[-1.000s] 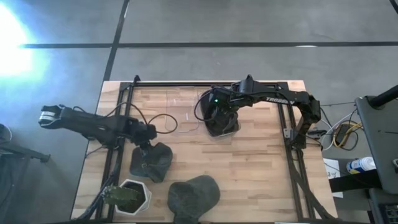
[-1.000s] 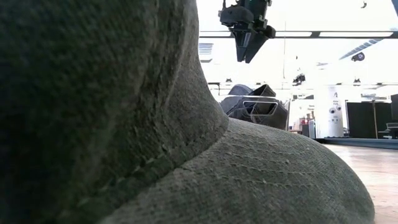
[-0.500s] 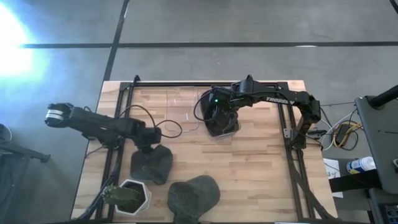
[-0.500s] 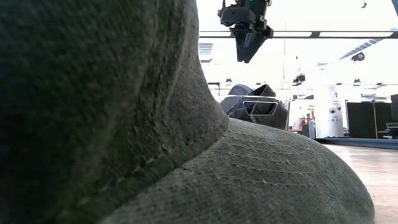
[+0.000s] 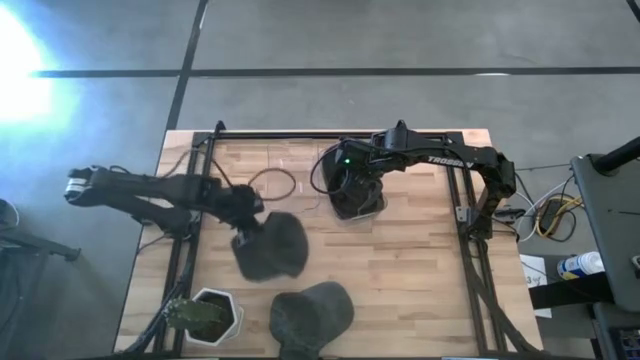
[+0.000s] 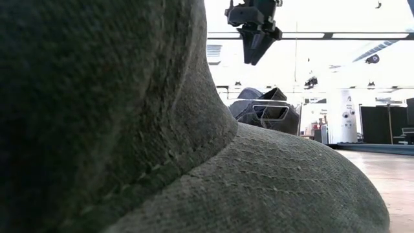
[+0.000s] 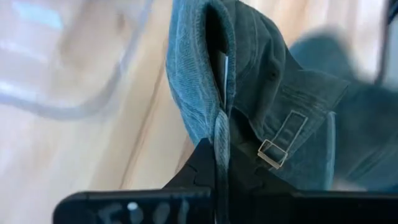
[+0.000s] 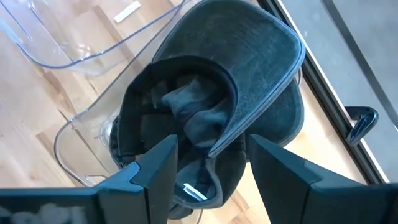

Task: Pick & Place hat
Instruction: Put the left dark green cap into the left transparent bin

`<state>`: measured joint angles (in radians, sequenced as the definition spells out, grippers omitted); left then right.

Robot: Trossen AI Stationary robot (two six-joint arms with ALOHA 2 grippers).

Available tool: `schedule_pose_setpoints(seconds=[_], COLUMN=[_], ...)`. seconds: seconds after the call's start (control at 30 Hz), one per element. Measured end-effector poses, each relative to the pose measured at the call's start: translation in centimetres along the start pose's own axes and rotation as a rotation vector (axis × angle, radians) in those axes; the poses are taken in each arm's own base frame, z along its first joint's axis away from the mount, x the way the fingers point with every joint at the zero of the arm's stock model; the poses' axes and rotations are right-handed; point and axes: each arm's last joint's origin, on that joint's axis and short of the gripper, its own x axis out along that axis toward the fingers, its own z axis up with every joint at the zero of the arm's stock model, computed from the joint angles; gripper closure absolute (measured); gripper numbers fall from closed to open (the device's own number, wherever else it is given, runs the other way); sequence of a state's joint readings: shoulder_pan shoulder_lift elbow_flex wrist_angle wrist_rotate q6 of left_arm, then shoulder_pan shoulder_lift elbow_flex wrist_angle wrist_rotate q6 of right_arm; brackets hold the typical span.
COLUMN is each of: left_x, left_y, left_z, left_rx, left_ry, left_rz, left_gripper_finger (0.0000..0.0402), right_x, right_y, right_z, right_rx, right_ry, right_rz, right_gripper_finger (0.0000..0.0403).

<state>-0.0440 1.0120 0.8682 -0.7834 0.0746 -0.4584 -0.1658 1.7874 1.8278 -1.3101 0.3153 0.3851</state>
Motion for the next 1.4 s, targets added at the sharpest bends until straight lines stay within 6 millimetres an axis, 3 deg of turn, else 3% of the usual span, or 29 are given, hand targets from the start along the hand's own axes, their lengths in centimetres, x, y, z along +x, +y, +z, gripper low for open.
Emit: schedule_pose_setpoints(seconds=[0.17,0.4,0.5,0.77,0.93,1.13,1.4], left_x=[-2.5,-3.5,-3.4,-2.1,-0.7,1.5,4.2], left_y=[-0.4,2.1,3.0,5.9,7.2,7.4,7.6], left_z=[2.2,3.1,3.4,5.3,7.5,10.8,14.4], left_rx=[-0.106,-0.726,-0.830,-0.823,-0.761,-0.653,-0.549], left_ry=[-0.216,-0.470,-0.516,-0.503,-0.345,-0.153,-0.058], left_rz=[-0.011,0.206,0.241,0.462,0.615,0.734,0.821], left_gripper_finger=[0.0392,0.0392,0.0392,0.0392,0.0392,0.0392,0.0392], right_x=[0.0,-2.1,-3.5,-6.0,-6.4,-6.0,-4.5], right_y=[0.0,-1.4,-2.2,-3.7,-4.1,-4.1,-3.8], right_z=[0.1,-0.3,-0.7,-1.7,-2.2,-2.5,-3.3], right_rx=[0.017,0.161,0.220,0.285,0.300,0.287,0.282], right_ry=[-0.021,-0.123,-0.173,-0.235,-0.236,-0.200,-0.144], right_rz=[-0.021,-0.122,-0.150,-0.154,-0.168,-0.191,-0.211], right_gripper_finger=[0.0209,0.0209,0.0209,0.0209,0.0209,0.0209,0.0209])
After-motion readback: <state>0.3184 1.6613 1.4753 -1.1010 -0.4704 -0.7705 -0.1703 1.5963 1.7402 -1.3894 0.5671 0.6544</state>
